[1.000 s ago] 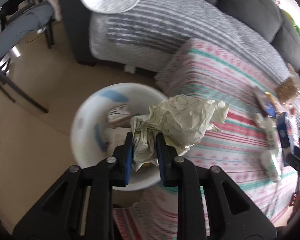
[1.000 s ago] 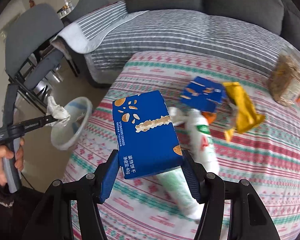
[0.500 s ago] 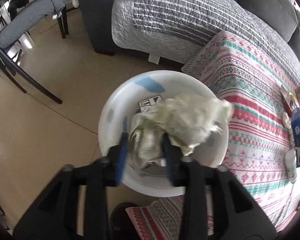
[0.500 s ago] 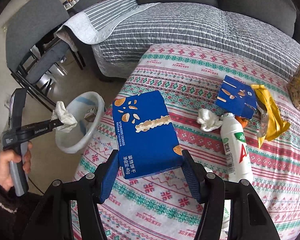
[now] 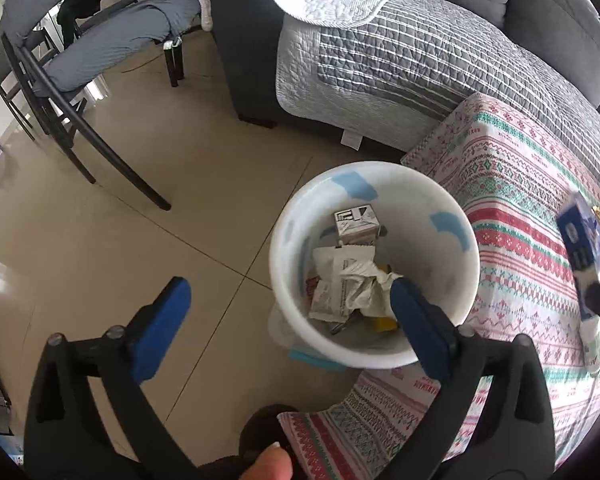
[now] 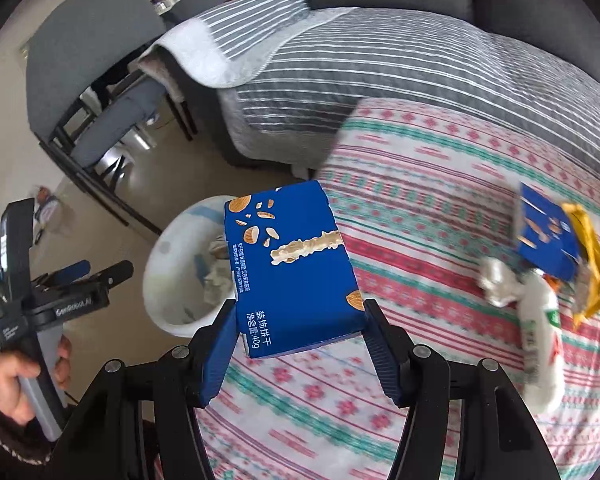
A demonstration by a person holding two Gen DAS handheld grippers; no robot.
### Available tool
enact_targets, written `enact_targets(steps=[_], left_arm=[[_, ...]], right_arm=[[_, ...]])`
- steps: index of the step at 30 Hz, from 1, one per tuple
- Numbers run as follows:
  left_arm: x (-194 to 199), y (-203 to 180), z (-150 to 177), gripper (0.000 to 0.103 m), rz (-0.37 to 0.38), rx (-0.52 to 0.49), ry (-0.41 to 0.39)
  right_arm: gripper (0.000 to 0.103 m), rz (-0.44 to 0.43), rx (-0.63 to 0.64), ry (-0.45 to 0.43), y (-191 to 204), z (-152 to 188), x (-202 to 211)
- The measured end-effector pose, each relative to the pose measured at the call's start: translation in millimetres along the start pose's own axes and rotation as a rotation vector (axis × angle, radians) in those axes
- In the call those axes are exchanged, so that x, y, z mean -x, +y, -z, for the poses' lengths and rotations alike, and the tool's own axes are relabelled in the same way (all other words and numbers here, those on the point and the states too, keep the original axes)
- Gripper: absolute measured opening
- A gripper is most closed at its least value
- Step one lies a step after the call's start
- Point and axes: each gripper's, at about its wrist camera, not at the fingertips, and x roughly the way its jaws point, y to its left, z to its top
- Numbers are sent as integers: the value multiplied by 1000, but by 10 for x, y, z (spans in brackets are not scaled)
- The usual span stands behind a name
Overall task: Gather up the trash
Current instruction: 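Move the blue box over the bucket and open the right gripper, then move both grippers back over the table toward the white bottles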
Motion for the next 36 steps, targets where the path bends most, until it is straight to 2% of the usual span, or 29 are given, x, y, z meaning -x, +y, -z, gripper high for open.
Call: enact_targets(steps=[14,18,27,36], left_arm=[[90,489,86,100,-23,55,-6],[80,510,86,100,-10,55,1],[122,280,52,100,25,8,-12],[180,-325,14,100,89,-64,-5]], right_arm=[[65,-152,17,44,585,-160,-629],[76,-174,-12,53,606,-156,-662],[76,-78,-47,1,324,-92,-263],[78,102,-90,-64,-395,90,298]])
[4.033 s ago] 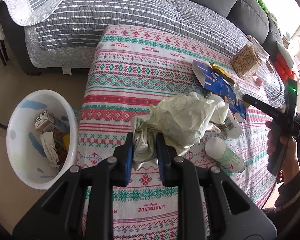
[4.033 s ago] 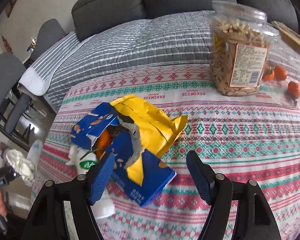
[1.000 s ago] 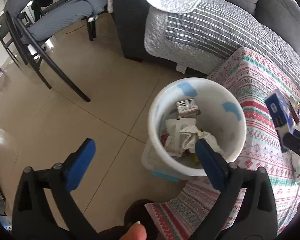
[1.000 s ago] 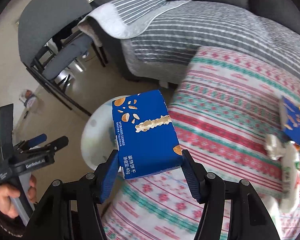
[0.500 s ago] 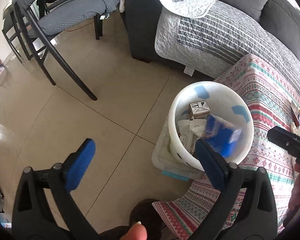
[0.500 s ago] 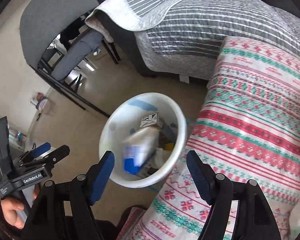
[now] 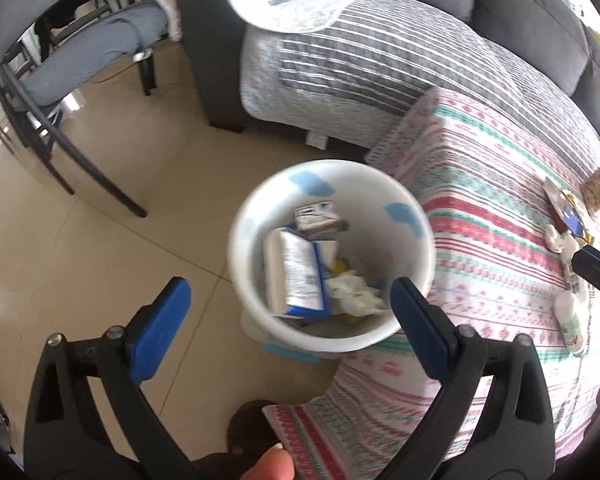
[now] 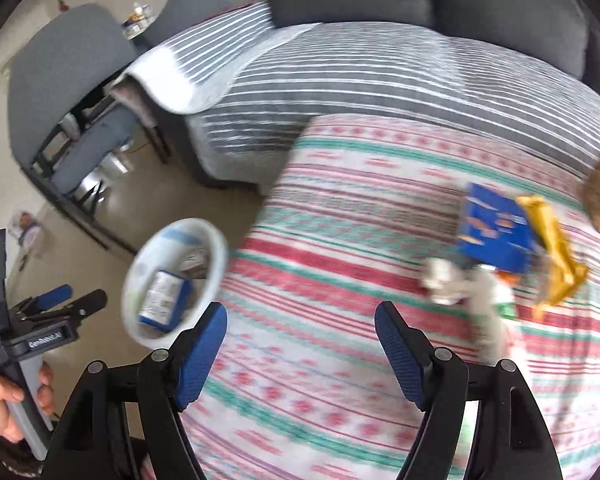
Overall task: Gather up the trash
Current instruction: 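Move both grippers back over the table toward the white bottles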
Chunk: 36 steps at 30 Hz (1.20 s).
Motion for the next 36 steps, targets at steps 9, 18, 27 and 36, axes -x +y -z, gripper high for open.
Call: enact_targets(steps=[9,18,27,36], left_arm=[[18,-715,-41,100,62,-78,8],[-36,-1333,-59,100,117,-125,27],[-139,-1734,-32,100,150,-170,59],[-142,-2005,42,100,211,-213,90]], right_arm=[[78,107,-55,13,-866,186,229],[75,100,-99,109,-1396,405,180],[47,53,-132,188,-1581,481,-58],[42,28,-157,162,-1666,458,44]])
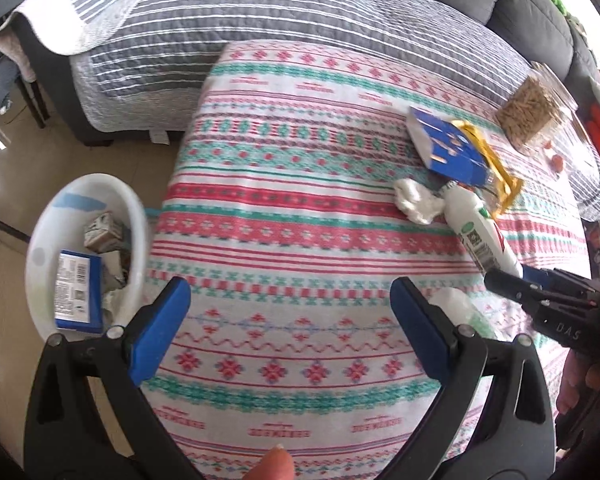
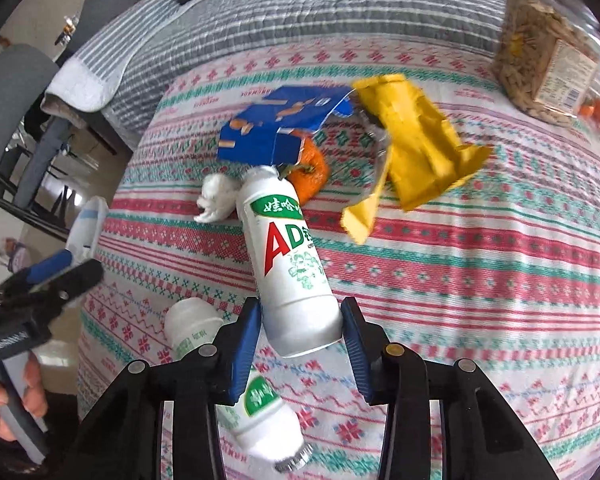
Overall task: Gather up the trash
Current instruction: 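Move both grippers back over the table toward the white bottles, then grasp the white green-label bottle with the left gripper while the right grasps the AD bottle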
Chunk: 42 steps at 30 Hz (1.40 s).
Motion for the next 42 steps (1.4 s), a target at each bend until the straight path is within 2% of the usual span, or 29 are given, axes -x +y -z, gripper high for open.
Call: enact_targets(steps=[5,12,16,20,24,27,29,31,38,42], left_arm=[[14,-246,58,100,43,-67,4],[-49,-639,240,99,132,-123,63],[-67,-814,337,92,167,-137,95],[-140,-941,381,74,236,-99,151],[-201,-1060,376,69,292,-60,168],[-231,-1166,351,64,299,-53,157],[-284,-1262,334,55,290,-57,151],[-360,-1345,315,50,291,-67,149],[-311,-1405,313,43,268,-132,92],[-269,-1372,272,42,244,-157,61]], right_arm=[[41,24,-41,-19,-280,193,295],[42,81,-135,-40,-800,570,619],[42,87,-159,-34,-1026,782,701],[52,84,-182,-38,-1178,920,763],[54,80,-192,-59,-1233,957,837],[54,69,-199,-65,-1268,946,851],[54,60,-203,-68,-1274,924,841],[54,50,-213,-70,-1285,893,825],[54,14,-233,-78,-1240,758,767],[49,16,-227,-58,-1177,681,649]])
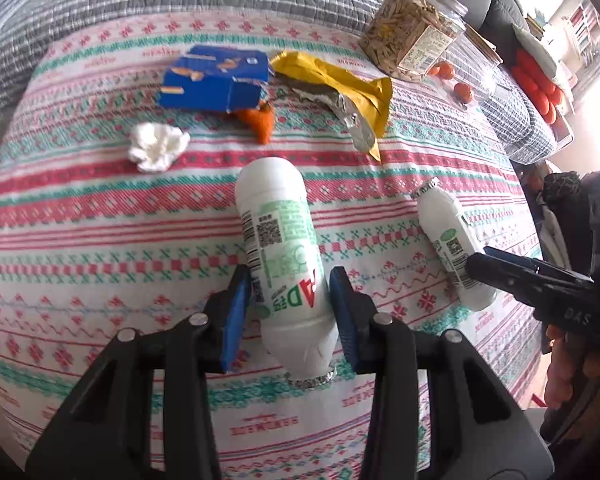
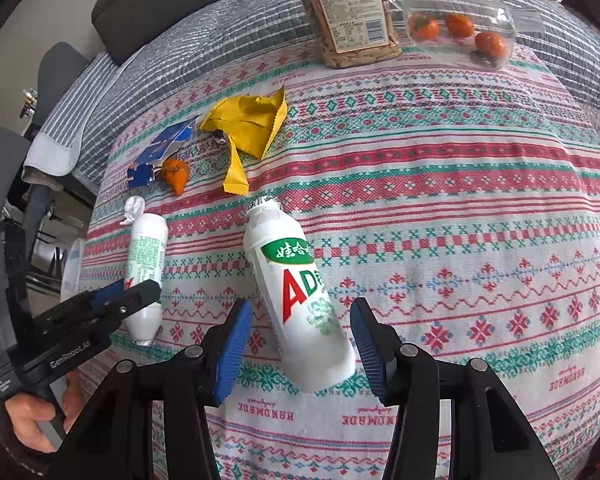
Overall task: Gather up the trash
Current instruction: 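Grasp the white green-label bottle with the left gripper while the right grasps the AD bottle, then carry both bottles over the bucket and open the left gripper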
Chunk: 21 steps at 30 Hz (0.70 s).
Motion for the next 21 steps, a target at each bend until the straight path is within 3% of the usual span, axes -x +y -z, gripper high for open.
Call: enact_targets(steps=[6,21], left_arm=[[109,152,-13,42,-9,17,-20],[489,631,-7,41,-62,69,-80]], right_arm=[[38,29,29,47,137,2,-216],[37,10,48,-32,434,18,41]])
